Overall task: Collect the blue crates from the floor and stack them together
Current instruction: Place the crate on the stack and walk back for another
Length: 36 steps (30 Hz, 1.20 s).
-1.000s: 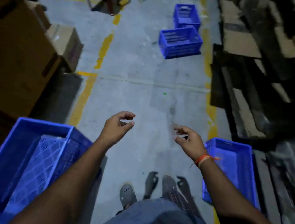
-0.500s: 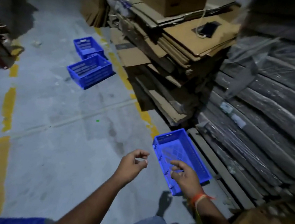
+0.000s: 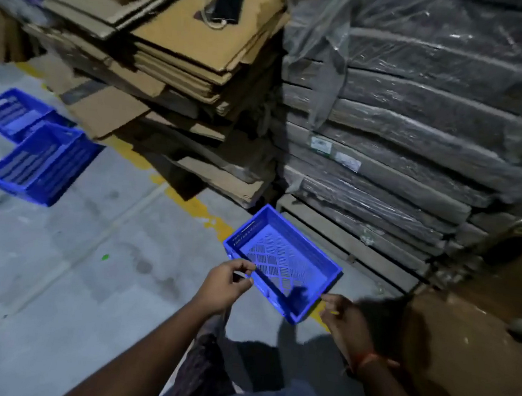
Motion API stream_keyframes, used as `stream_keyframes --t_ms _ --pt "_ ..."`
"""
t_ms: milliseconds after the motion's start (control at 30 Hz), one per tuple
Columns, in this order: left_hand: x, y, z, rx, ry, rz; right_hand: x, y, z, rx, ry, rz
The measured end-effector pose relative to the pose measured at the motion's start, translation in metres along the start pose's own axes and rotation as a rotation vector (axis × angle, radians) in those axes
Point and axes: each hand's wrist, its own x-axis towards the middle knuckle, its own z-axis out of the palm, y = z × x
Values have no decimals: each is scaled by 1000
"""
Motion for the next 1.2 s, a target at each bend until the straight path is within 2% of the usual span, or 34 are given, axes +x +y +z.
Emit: stream_keyframes --t_ms 100,167,233,300,400,500,567,667,900,1100,1200 --pt "67 -7 -23 117 -39 25 20 -6 11 -113 -31 119" --pt "112 -14 -38 197 -60 32 40 -8 25 -63 69 183" --pt "154 -22 -50 266 -77 46 62 -7 44 -31 240 245" --pt "190 -31 -59 324 -116 58 82 -13 62 17 317 335" --pt "242 -58 -66 382 -179 53 117 -20 90 53 298 364" --pt "286 -97 -64 413 -217 42 151 -3 116 88 265 418" --pt "313 -124 -56 447 -212 18 171 13 128 144 298 472" --pt "356 -163 -36 469 -191 -4 210 47 138 175 302 515" --pt "456 -278 21 500 -138 -63 303 179 171 111 407 505" --pt "512 -353 64 648 -116 -95 362 283 201 -59 426 498" --pt "533 -378 73 704 -108 -124 379 307 208 -123 469 538"
